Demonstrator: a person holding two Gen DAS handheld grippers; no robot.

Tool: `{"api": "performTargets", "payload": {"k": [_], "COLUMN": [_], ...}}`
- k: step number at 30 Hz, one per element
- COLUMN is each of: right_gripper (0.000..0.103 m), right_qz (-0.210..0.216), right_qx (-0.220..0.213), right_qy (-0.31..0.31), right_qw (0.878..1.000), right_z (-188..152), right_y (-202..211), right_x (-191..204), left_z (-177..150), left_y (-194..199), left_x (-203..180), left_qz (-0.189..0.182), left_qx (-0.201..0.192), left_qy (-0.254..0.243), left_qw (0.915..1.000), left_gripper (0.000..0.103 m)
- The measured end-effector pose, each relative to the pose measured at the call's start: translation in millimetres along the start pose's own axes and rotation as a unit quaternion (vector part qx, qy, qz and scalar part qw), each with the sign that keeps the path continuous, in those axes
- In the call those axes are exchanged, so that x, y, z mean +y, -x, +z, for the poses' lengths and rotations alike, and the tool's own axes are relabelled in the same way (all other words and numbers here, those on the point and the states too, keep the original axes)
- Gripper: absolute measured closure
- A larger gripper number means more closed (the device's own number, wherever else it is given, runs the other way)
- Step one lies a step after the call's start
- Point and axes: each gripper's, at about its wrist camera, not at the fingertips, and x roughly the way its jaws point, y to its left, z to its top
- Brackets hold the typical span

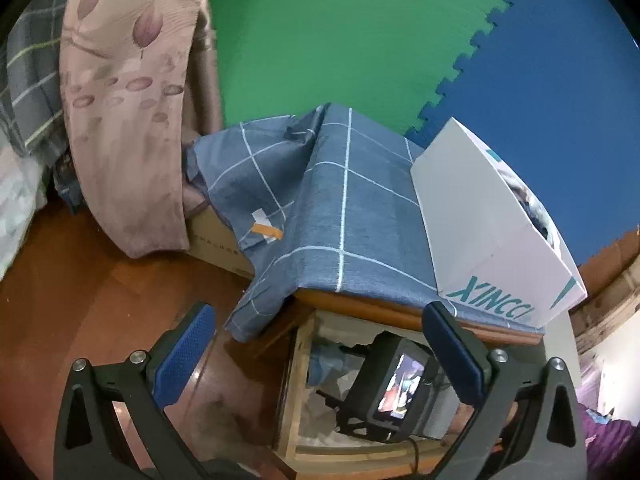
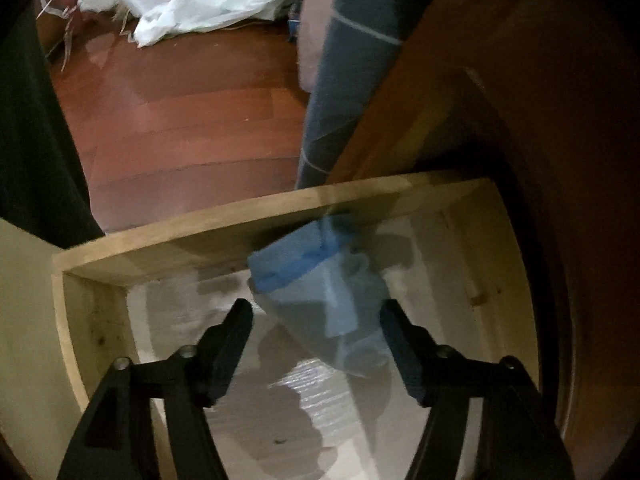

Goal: Take underwear out of drawer
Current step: 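Close the right tool on the light blue sock in the drawer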

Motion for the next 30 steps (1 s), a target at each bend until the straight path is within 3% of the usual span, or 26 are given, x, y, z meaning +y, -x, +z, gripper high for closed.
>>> {"api": "performTargets", "payload": {"k": [2,4,8,11,13,16,19,21,23,30], "right_gripper": [0.029,0.022,0.021,0.012,0.011,0.012,0.015,0.025,0.047,0.058], "right_qz": [-0.011,0.001,0.017,0.023,0.004,0.023,0.027,0.025,0.019,0.001], "right_qx": [0.007,0.010,0.014,0.017,0.032,0.025,0.026,0.023,0.023,0.041], "right_qy": [0.023,0.027,0.022,0.032,0.052,0.023,0.010,0.006,0.000,0.005], "right_qw": [1.000,1.000,1.000,0.999,0.998,0.999,0.999,0.999,1.000,0.999], "right_z": [5,8,17,16,17,18,19,20,19,0], "right_y": [-3,-6,-10,-14,-24,-23,-24,-22,-19,-7], "right_x": [5,7,4,5,7,-3,-10,-14,-20,-14], "left_z": [0,0,0,-1,-1,0,1,1,1,1], "left_y": [0,0,0,-1,-1,-1,-1,-1,-2,-2], "left_x": [2,2,-2,-6,-6,-3,0,0,0,-6], "left_qz": [-0.001,0.003,0.007,0.011,0.012,0.010,0.006,0.006,0.006,0.020], "left_qx": [0.001,0.001,-0.002,0.000,0.003,0.002,0.002,0.004,0.004,0.000], "left_qy": [0.004,0.004,-0.008,-0.020,-0.023,-0.018,-0.010,-0.008,-0.009,-0.023], "left_qw": [1.0000,1.0000,0.9999,0.9997,0.9996,0.9998,0.9999,0.9999,0.9999,0.9995], "left_gripper": [0.000,0.000,0.000,0.000,0.000,0.000,0.000,0.000,0.000,0.000]}}
